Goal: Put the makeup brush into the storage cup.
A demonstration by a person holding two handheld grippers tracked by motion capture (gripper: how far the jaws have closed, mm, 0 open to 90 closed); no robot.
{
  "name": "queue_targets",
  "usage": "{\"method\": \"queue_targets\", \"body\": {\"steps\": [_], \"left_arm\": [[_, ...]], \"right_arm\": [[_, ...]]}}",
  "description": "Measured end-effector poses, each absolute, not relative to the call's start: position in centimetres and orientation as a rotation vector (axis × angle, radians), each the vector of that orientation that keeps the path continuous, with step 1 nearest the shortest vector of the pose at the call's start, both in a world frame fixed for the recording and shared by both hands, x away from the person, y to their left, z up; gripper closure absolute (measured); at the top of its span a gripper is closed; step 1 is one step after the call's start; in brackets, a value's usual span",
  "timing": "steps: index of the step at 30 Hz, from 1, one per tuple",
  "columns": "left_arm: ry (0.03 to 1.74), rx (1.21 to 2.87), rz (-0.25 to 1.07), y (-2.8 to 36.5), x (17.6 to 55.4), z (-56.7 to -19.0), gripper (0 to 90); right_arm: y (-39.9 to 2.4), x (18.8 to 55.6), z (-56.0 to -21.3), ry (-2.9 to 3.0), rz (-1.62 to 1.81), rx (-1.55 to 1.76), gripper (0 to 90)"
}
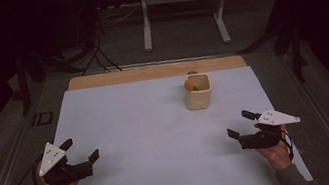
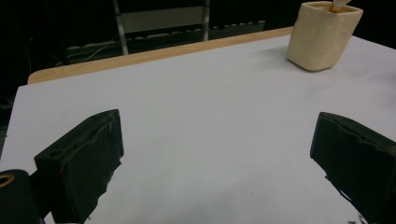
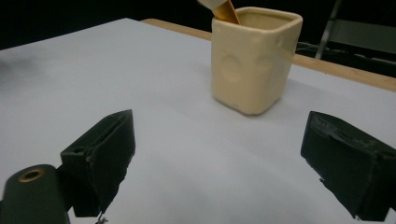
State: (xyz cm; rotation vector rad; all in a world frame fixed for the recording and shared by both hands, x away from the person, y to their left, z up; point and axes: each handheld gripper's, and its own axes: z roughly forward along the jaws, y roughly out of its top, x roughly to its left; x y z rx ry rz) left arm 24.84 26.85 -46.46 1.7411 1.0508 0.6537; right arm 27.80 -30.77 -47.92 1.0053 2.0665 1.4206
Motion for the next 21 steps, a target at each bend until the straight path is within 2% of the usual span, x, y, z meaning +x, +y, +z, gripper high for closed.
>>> {"method": "queue_targets", "body": {"steps": [21], "left_arm": [[1.05, 1.755, 0.66, 27.1, 23.9, -47.0, 4.0]], "right_arm": [[-30.9, 25.6, -48.5, 2.086, 1.433, 0.925, 9.7]]}}
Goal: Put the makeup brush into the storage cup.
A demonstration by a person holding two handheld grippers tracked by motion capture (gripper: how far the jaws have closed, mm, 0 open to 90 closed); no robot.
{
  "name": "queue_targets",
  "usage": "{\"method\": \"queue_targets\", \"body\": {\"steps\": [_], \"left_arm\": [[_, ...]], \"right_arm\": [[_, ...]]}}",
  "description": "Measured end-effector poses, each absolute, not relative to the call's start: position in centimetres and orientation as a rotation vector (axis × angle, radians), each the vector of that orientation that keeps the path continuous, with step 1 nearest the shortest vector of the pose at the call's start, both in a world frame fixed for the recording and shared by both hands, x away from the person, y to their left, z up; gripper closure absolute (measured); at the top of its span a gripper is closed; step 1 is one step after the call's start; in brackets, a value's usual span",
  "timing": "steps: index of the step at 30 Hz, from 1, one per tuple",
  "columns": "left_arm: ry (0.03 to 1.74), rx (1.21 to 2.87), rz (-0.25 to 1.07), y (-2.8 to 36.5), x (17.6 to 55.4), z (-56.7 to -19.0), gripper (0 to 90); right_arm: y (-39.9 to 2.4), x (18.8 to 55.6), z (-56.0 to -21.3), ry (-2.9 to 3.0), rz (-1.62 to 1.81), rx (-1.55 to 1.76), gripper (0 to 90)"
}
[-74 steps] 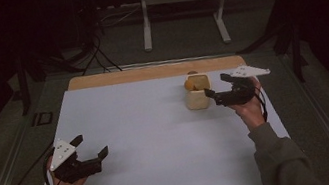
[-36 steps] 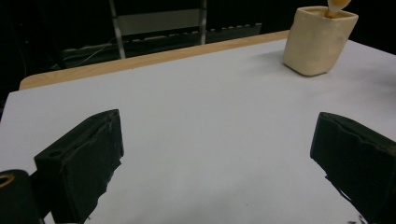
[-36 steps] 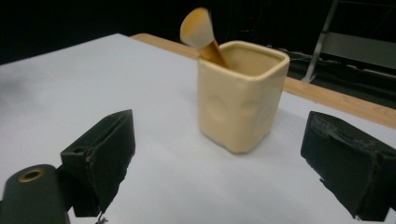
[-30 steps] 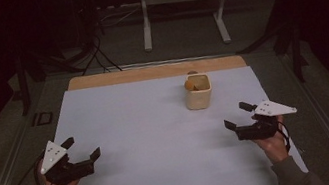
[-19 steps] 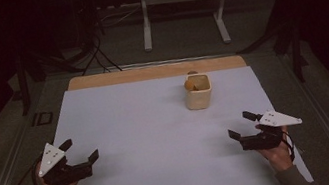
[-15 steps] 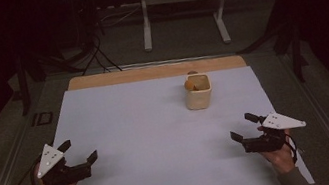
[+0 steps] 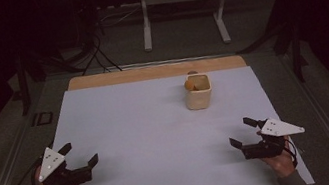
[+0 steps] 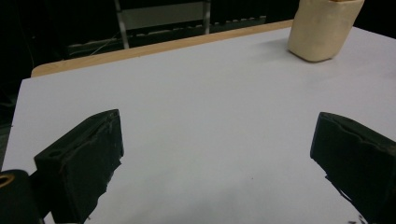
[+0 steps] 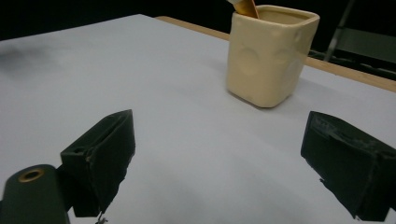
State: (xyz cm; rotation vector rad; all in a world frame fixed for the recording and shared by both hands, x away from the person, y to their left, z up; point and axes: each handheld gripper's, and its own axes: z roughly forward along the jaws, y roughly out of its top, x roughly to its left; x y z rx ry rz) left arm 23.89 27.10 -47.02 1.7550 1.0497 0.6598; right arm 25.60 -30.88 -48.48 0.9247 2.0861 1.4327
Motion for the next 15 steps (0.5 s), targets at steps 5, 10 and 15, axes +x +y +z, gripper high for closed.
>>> {"method": "queue_targets", "body": {"steps": [5, 10, 15], "left_arm": [[1.048, 1.76, 0.666, 27.2, 23.58, -47.09, 3.8], [1.049, 1.767, 0.663, 27.16, 23.4, -47.24, 3.8], [1.053, 1.763, 0.664, 27.29, 23.45, -47.28, 3.7]], "right_arm": [[-31.09, 25.51, -48.35, 2.082, 1.48, 0.924, 9.7], [-31.16, 25.49, -48.35, 2.083, 1.493, 0.917, 9.7], [-31.27, 25.47, -48.3, 2.083, 1.504, 0.907, 9.7]]}}
